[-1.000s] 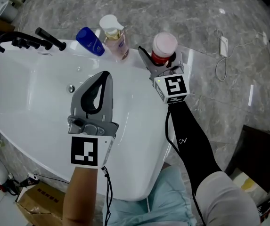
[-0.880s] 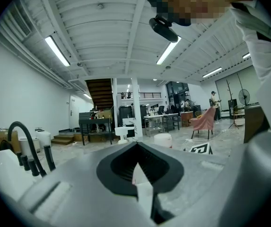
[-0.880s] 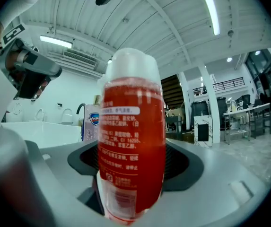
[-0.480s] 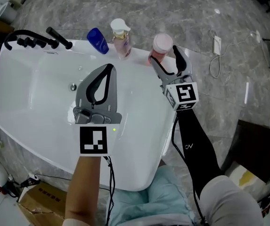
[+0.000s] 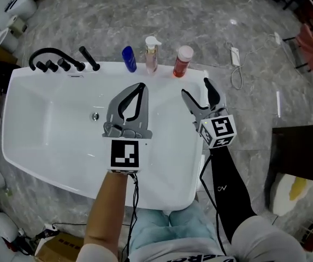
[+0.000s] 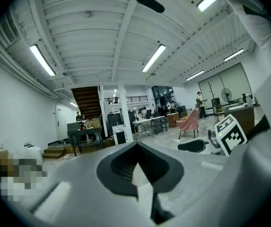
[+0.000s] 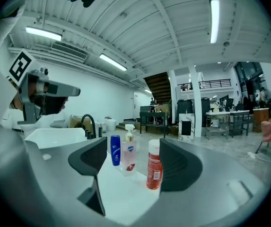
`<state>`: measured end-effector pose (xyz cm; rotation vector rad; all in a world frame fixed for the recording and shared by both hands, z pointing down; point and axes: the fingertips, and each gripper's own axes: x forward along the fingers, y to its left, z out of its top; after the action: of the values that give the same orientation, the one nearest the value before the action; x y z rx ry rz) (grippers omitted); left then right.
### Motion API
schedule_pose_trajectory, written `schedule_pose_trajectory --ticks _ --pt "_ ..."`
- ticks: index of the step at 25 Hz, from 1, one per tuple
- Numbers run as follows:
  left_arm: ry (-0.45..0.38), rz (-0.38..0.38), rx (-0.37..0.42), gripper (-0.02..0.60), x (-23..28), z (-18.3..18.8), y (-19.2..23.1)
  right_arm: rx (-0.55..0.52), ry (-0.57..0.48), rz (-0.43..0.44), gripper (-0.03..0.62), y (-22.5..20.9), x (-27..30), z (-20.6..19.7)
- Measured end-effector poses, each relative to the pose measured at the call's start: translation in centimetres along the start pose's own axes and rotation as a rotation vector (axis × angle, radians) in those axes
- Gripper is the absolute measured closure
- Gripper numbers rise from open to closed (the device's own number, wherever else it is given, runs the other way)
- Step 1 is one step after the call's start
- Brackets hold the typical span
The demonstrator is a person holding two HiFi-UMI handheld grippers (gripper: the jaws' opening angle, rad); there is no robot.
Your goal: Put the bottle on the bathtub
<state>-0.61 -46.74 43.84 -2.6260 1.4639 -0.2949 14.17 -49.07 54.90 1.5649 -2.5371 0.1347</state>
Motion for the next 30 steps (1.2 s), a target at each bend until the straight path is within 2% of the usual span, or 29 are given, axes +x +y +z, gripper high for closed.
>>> schedule_pose_trajectory --ticks 3,5,9,14,16,20,25,30 --pt "-0.011 -0.030 -0.068 0.581 -3.0 1.5 0.0 -0.006 0.011 0.013 0.218 3.4 -2.8 2.5" --pt "-0.028 -0.063 -0.085 0.581 -5.0 3.1 -0.5 -0.010 0.021 0.019 0.218 5.2 -4.8 4.4" --pt "-0.033 -0.125 -0.061 0.581 -9.9 5.6 -1.9 -0.001 0.006 0.010 0.214 8.1 -9.5 9.4" --pt "-0.021 -0.134 -0.026 0.581 -15.1 8.6 -2.1 -0.024 -0.023 -0.012 0.217 11.2 -15.1 14.4" --pt "-0.022 -0.142 -0.024 0.581 -17.0 9.8 -2.7 -0.018 -0.035 -0.019 0.217 12.2 -17.4 15.5" --pt "-0.045 -0.142 -0.068 0.581 -19.9 12.6 -3.3 -0.001 -0.058 -0.019 0.226 14.5 -21.3 17.2" --pt "-0.086 -0.155 -0.044 0.581 -21.3 15.9 -4.4 -0.031 -0.060 -0.019 0.229 16.4 -24.4 18.4" --pt "-0.104 -0.149 -0.011 0.581 -23.1 18.5 -5.1 -0.041 -0.091 -0.029 0.229 16.6 -27.3 20.4"
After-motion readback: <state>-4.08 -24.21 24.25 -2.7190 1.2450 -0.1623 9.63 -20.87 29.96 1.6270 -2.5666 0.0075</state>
